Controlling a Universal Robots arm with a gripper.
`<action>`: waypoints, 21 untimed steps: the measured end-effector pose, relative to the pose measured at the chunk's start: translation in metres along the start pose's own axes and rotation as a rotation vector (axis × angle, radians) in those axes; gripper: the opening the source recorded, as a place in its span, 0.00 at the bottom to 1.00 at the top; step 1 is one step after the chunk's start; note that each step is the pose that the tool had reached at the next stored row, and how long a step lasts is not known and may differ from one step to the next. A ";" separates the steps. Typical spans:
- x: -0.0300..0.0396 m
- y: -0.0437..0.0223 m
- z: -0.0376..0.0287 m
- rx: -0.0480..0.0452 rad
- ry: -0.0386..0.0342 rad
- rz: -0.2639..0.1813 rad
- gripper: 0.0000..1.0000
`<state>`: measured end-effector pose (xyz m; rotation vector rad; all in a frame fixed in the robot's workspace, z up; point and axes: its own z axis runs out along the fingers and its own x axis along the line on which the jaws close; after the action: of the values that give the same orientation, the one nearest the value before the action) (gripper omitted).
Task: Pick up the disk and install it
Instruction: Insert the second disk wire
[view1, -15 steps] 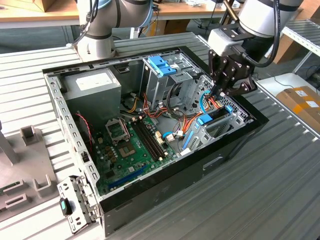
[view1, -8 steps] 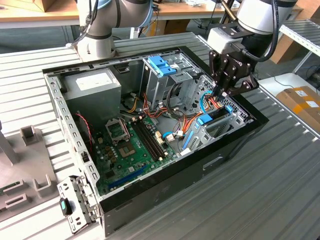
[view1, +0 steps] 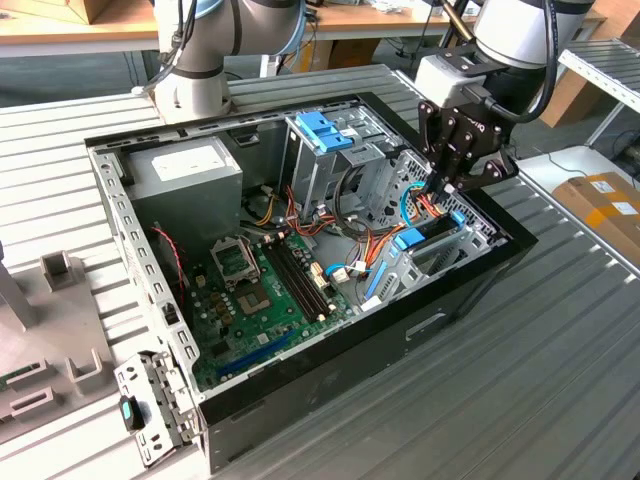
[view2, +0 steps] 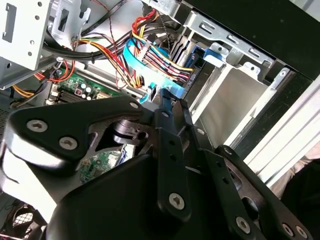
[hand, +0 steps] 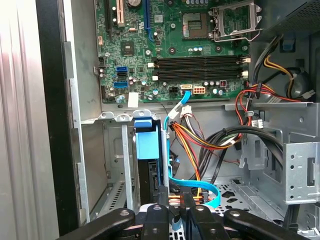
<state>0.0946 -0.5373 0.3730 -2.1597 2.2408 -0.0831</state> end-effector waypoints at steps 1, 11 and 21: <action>0.0000 0.0000 0.0000 0.0000 0.0001 0.000 0.16; 0.0000 -0.0001 0.0000 0.0001 0.0030 0.000 0.30; -0.0062 -0.0014 0.0007 0.0014 0.0391 -0.011 0.30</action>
<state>0.0962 -0.5311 0.3722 -2.1883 2.2492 -0.1283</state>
